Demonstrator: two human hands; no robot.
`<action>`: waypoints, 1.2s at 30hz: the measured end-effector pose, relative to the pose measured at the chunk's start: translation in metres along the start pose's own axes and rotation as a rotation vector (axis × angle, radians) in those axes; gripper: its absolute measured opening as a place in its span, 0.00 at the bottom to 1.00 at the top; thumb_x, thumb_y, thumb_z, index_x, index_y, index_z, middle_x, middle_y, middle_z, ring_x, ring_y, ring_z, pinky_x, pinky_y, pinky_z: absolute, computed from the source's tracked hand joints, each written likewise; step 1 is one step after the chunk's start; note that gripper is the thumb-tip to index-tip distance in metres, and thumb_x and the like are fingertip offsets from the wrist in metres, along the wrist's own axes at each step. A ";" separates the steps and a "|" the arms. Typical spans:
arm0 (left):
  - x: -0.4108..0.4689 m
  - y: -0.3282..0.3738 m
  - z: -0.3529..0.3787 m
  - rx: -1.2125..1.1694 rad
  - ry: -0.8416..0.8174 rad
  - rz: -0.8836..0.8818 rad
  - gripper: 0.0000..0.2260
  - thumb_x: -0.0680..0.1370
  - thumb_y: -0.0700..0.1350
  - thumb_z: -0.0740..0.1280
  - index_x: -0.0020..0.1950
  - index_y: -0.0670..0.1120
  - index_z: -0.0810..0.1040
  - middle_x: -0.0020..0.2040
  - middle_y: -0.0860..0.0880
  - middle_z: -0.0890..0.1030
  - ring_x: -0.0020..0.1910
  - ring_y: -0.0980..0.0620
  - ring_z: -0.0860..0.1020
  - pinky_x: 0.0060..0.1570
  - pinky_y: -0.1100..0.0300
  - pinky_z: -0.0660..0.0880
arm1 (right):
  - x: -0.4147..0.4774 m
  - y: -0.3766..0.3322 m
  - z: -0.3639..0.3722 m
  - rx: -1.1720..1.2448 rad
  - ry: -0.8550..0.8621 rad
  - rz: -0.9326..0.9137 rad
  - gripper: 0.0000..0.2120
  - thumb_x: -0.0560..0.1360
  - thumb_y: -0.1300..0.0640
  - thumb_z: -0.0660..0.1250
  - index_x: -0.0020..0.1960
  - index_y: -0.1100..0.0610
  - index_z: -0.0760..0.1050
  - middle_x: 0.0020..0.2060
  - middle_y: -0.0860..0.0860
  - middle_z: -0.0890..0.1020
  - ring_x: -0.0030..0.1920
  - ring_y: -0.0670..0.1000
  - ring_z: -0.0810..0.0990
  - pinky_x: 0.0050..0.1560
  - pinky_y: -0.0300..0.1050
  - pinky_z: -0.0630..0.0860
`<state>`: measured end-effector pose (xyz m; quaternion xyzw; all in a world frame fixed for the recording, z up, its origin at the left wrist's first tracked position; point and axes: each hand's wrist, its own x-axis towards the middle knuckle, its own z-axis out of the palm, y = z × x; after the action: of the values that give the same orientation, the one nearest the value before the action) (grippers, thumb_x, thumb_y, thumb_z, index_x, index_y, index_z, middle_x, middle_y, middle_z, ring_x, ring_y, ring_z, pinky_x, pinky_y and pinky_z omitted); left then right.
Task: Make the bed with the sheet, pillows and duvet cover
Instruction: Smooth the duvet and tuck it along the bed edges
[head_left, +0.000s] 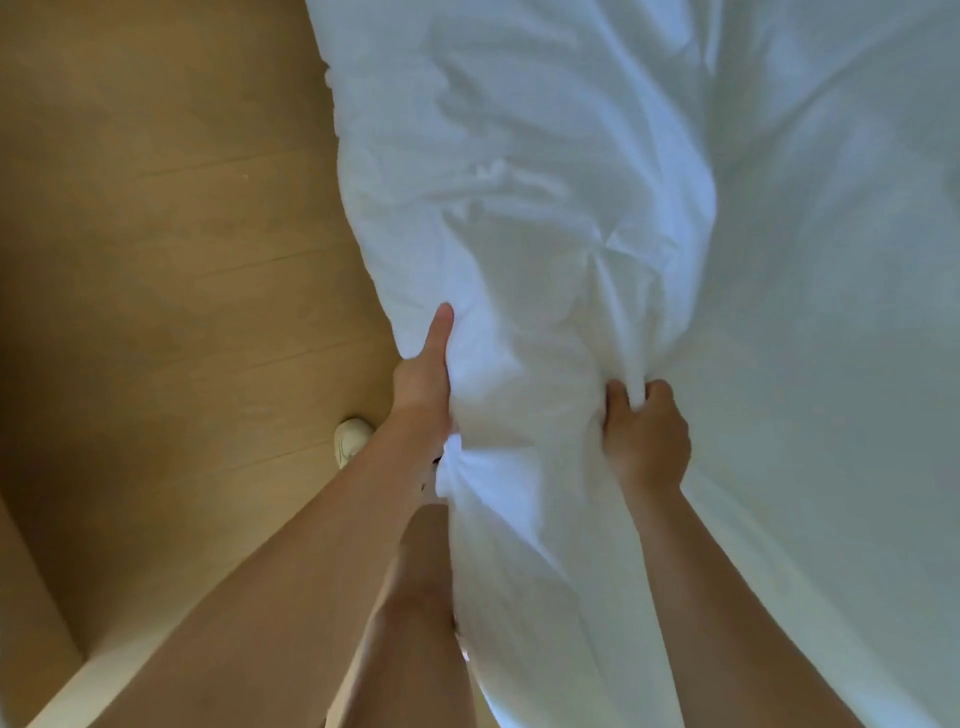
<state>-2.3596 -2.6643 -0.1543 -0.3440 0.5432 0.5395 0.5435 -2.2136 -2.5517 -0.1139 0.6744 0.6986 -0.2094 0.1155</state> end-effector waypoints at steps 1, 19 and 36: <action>-0.004 0.003 -0.009 0.117 0.129 0.102 0.21 0.67 0.63 0.72 0.46 0.47 0.81 0.42 0.51 0.85 0.42 0.52 0.83 0.45 0.57 0.79 | -0.001 0.003 -0.001 -0.032 0.001 -0.050 0.14 0.78 0.49 0.60 0.50 0.61 0.71 0.42 0.60 0.80 0.47 0.64 0.78 0.43 0.50 0.67; -0.001 -0.085 -0.037 0.292 -0.194 -0.140 0.26 0.67 0.68 0.68 0.51 0.47 0.81 0.42 0.50 0.84 0.39 0.51 0.83 0.43 0.56 0.80 | -0.043 0.052 0.014 -0.092 0.150 -0.295 0.13 0.78 0.57 0.59 0.47 0.68 0.70 0.42 0.65 0.75 0.46 0.64 0.74 0.41 0.53 0.66; -0.005 -0.131 -0.077 0.314 -0.282 -0.240 0.24 0.64 0.60 0.72 0.56 0.50 0.80 0.49 0.51 0.85 0.46 0.53 0.83 0.37 0.62 0.79 | -0.052 0.100 0.005 -0.061 0.137 -0.125 0.26 0.68 0.47 0.74 0.53 0.67 0.72 0.50 0.63 0.74 0.53 0.64 0.71 0.49 0.55 0.70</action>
<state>-2.2496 -2.7627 -0.1905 -0.2387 0.4942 0.4229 0.7210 -2.1119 -2.5997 -0.1088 0.6382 0.7517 -0.1485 0.0747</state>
